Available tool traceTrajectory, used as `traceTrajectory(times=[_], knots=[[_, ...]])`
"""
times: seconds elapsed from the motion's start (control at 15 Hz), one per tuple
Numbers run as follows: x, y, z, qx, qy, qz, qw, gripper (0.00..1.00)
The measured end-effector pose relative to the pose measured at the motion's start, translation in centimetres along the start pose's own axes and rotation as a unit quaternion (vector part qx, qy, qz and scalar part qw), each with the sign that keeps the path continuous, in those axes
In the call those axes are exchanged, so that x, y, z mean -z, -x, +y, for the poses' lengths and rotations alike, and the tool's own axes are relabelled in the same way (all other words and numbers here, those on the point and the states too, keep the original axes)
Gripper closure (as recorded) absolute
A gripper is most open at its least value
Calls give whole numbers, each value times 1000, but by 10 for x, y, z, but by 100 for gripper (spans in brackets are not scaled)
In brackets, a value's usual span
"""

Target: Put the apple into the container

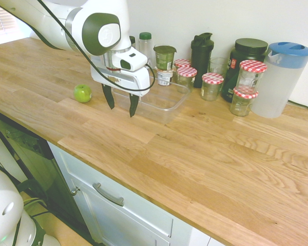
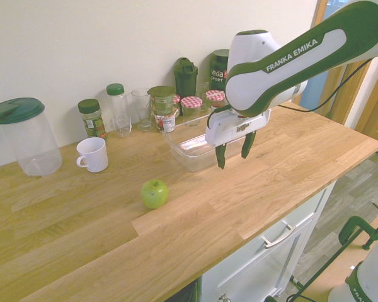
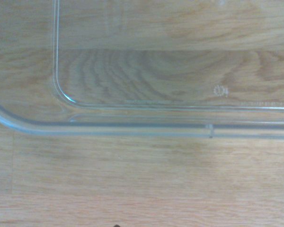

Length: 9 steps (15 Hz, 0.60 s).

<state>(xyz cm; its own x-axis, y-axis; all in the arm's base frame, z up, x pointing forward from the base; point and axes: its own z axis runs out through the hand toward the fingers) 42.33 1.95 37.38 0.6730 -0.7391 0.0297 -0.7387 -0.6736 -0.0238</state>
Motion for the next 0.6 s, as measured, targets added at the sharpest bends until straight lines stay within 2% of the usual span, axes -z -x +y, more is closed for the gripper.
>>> traceTrajectory(times=[0.2, 0.33, 0.47, 0.6], knots=[[7, 0, -6, 11, -6, 4, 1000, 0], [40, 11, -29, 37, -23, 13, 999, 0], [73, 44, -64, 85, -43, 22, 995, 0], [95, 92, -102, 147, -65, 28, 987, 0]])
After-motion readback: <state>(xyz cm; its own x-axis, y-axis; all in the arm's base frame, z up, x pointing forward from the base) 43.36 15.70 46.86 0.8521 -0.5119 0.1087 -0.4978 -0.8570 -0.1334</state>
